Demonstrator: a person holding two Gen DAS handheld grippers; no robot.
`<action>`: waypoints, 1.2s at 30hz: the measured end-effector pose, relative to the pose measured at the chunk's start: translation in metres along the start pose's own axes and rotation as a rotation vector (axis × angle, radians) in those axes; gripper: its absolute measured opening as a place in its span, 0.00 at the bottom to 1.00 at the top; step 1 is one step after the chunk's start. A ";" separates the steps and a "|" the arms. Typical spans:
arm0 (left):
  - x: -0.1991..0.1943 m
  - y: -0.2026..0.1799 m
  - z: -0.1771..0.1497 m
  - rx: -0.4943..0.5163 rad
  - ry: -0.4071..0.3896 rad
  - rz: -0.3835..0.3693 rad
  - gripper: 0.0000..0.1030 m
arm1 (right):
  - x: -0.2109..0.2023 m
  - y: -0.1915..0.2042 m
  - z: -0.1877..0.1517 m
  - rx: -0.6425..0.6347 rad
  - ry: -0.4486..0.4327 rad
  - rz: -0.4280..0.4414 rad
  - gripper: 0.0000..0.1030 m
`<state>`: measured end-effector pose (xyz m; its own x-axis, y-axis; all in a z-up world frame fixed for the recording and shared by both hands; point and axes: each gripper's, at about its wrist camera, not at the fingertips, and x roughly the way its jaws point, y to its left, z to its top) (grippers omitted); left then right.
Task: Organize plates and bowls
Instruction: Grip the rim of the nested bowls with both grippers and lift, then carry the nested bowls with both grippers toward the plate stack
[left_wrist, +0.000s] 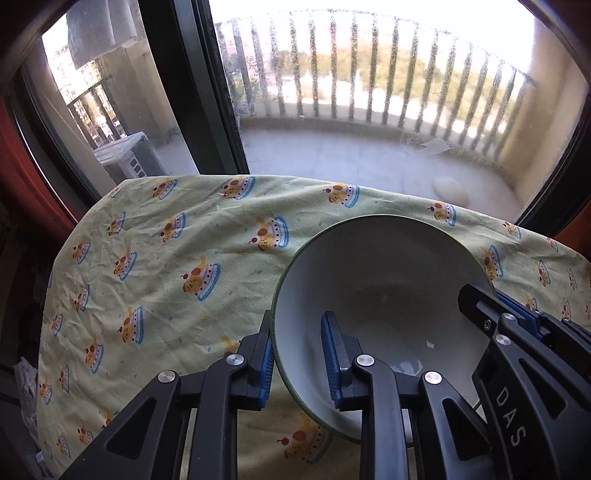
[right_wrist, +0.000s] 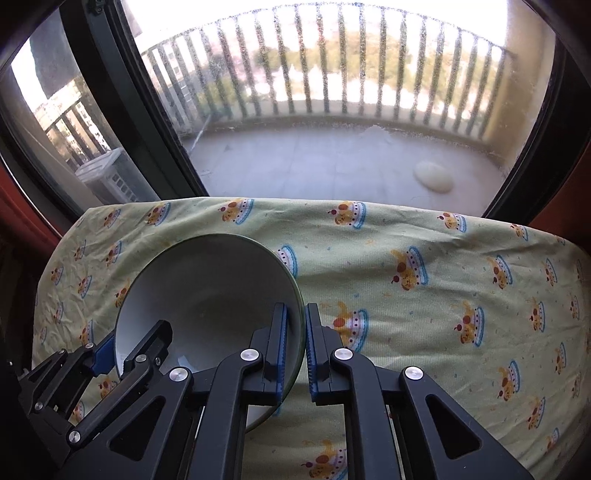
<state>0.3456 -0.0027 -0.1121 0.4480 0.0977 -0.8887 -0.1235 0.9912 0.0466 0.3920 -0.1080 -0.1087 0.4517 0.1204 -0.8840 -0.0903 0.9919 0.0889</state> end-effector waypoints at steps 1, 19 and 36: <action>-0.002 0.000 -0.002 -0.001 0.002 -0.008 0.22 | -0.003 -0.001 -0.002 0.003 0.000 -0.004 0.12; -0.095 0.021 -0.032 0.045 -0.095 -0.092 0.21 | -0.102 0.016 -0.040 0.040 -0.077 -0.072 0.12; -0.165 0.050 -0.089 0.135 -0.143 -0.144 0.22 | -0.191 0.055 -0.110 0.102 -0.137 -0.135 0.12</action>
<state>0.1864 0.0226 -0.0041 0.5746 -0.0438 -0.8172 0.0656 0.9978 -0.0073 0.2029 -0.0810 0.0144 0.5703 -0.0166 -0.8212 0.0667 0.9974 0.0261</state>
